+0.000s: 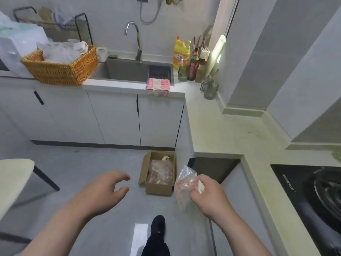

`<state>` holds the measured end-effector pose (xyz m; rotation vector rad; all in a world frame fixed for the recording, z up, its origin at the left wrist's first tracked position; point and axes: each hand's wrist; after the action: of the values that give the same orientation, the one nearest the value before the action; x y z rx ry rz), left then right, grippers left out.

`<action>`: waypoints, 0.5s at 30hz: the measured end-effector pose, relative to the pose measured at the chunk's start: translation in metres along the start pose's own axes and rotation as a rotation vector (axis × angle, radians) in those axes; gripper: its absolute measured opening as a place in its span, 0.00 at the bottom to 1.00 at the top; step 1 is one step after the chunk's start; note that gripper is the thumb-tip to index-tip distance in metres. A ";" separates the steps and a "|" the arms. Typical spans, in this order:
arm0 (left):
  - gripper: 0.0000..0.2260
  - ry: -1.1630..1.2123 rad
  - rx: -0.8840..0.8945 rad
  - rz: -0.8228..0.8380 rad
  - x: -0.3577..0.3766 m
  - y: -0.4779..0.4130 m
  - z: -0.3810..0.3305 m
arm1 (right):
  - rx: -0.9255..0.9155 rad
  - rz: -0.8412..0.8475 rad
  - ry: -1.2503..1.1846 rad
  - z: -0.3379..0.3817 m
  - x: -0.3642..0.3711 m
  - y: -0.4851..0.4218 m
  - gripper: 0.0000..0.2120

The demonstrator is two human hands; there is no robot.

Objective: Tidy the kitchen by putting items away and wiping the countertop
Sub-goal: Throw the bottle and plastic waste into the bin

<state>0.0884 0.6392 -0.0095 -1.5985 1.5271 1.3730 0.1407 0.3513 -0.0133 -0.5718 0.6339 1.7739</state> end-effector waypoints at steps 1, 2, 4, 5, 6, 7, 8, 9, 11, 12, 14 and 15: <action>0.15 0.003 -0.004 0.007 -0.002 -0.018 0.001 | -0.011 0.016 0.005 0.002 0.004 -0.020 0.08; 0.15 0.012 -0.014 0.015 -0.004 -0.037 0.002 | -0.016 0.035 0.015 0.003 0.008 -0.041 0.09; 0.15 0.032 -0.034 0.030 -0.008 -0.080 0.004 | -0.016 0.074 0.036 0.005 0.017 -0.084 0.08; 0.15 0.037 -0.042 0.036 -0.011 -0.103 0.005 | -0.011 0.090 0.025 0.007 0.021 -0.106 0.08; 0.15 0.043 -0.047 0.043 -0.013 -0.127 0.006 | -0.009 0.107 0.010 0.009 0.024 -0.128 0.09; 0.15 0.048 -0.050 0.052 -0.017 -0.149 0.005 | -0.010 0.123 0.001 0.012 0.027 -0.149 0.09; 0.15 0.047 -0.053 0.060 -0.022 -0.170 0.004 | -0.013 0.139 -0.001 0.015 0.030 -0.169 0.10; 0.15 0.043 -0.055 0.063 -0.026 -0.191 0.004 | -0.019 0.156 0.002 0.019 0.033 -0.189 0.10; 0.15 0.035 -0.064 0.069 -0.035 -0.232 0.004 | -0.024 0.198 0.024 0.025 0.040 -0.226 0.08; 0.15 0.031 -0.070 0.074 -0.039 -0.250 0.005 | -0.026 0.216 0.032 0.028 0.042 -0.244 0.09; 0.16 0.027 -0.074 0.084 -0.044 -0.282 0.006 | -0.020 0.230 0.012 0.032 0.045 -0.276 0.10; 0.16 0.025 -0.074 0.086 -0.046 -0.297 0.007 | -0.013 0.227 -0.006 0.034 0.046 -0.291 0.10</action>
<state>0.3733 0.7286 -0.0475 -1.6168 1.5935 1.4773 0.4059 0.4769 -0.0581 -0.5197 0.7061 1.9919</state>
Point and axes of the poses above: each hand's wrist, its own y-axis away from the middle knuckle, its own x-axis out of the palm, z = x × y, and after that the axes turned 10 degrees about -x, right-handed
